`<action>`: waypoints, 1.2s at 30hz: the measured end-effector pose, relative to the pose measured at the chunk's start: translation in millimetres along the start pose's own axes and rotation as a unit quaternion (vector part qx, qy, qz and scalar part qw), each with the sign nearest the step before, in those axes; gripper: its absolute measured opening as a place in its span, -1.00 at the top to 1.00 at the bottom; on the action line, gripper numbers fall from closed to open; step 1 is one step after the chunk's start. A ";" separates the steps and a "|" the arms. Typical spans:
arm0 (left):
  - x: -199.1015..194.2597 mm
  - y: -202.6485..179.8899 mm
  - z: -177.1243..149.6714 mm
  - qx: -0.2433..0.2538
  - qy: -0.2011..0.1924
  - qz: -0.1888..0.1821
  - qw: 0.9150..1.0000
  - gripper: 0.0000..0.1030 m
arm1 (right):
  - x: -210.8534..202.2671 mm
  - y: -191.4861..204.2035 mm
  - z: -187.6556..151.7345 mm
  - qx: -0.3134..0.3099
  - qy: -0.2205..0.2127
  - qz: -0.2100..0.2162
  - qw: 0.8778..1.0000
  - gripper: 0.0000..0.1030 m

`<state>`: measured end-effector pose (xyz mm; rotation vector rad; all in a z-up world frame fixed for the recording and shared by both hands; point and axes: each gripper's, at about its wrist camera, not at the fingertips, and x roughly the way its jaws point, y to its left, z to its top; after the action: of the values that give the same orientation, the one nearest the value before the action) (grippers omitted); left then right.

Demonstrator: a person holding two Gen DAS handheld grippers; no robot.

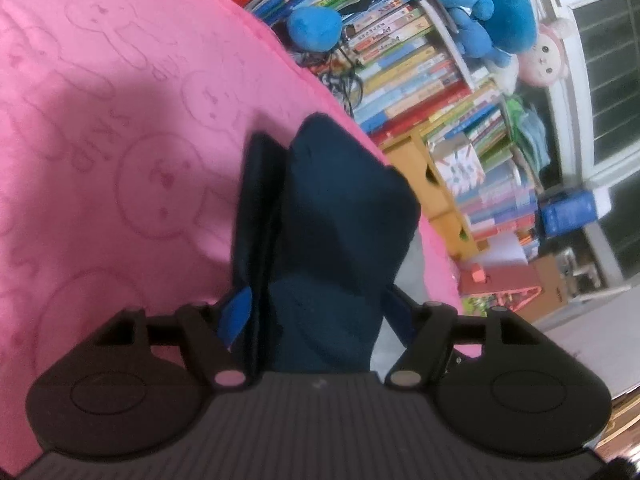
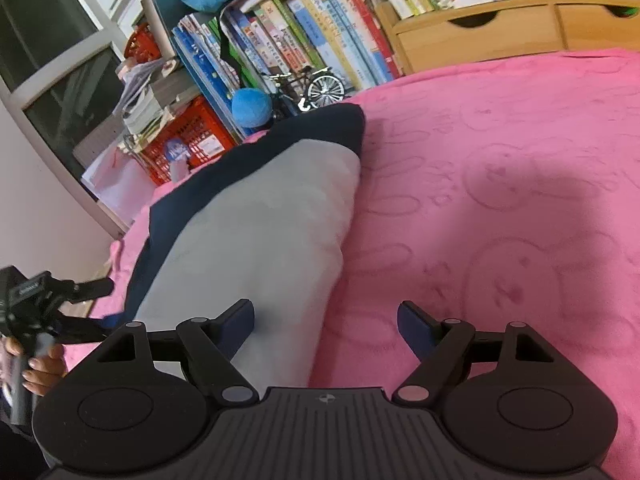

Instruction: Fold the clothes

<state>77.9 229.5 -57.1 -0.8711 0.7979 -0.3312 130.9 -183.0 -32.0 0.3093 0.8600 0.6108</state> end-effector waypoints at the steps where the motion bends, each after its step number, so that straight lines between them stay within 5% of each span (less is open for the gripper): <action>1: 3.2 1.2 2.9 0.001 0.000 -0.005 1.000 -0.44 | 4.4 -1.7 4.8 0.001 0.000 0.003 1.000 -0.53; 9: 31.9 3.1 13.3 0.028 0.013 -0.033 0.999 -0.49 | 37.2 -15.6 33.3 0.010 0.008 0.063 0.998 -0.66; 11: 36.3 -0.2 12.1 0.045 0.013 -0.028 0.999 -0.30 | 43.6 -12.3 35.2 -0.001 0.003 0.067 0.998 -0.66; 13: 41.2 -1.6 10.8 0.053 0.013 -0.019 0.998 0.15 | 50.2 -8.5 36.8 -0.013 -0.005 0.069 0.998 -0.65; 15: 44.7 -1.4 10.2 0.051 0.018 -0.022 0.998 0.26 | 54.9 -6.1 37.6 -0.008 -0.010 0.068 0.998 -0.41; 22: 49.1 -37.8 15.6 0.117 0.032 -0.023 0.992 0.30 | 39.6 -4.4 37.3 0.015 -0.039 0.063 0.997 0.19; 30: 98.2 -84.9 51.5 0.168 0.037 -0.028 0.985 0.30 | 17.3 -17.9 77.1 0.023 -0.089 0.035 0.995 0.23; 36: 137.0 -97.8 57.0 0.206 0.041 0.012 0.978 0.29 | 26.0 -54.0 103.3 0.055 -0.096 -0.016 0.994 0.23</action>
<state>217.1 123.8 -24.8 -0.4605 0.7778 -0.4943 244.8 -211.0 -9.9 0.4464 0.7141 0.4953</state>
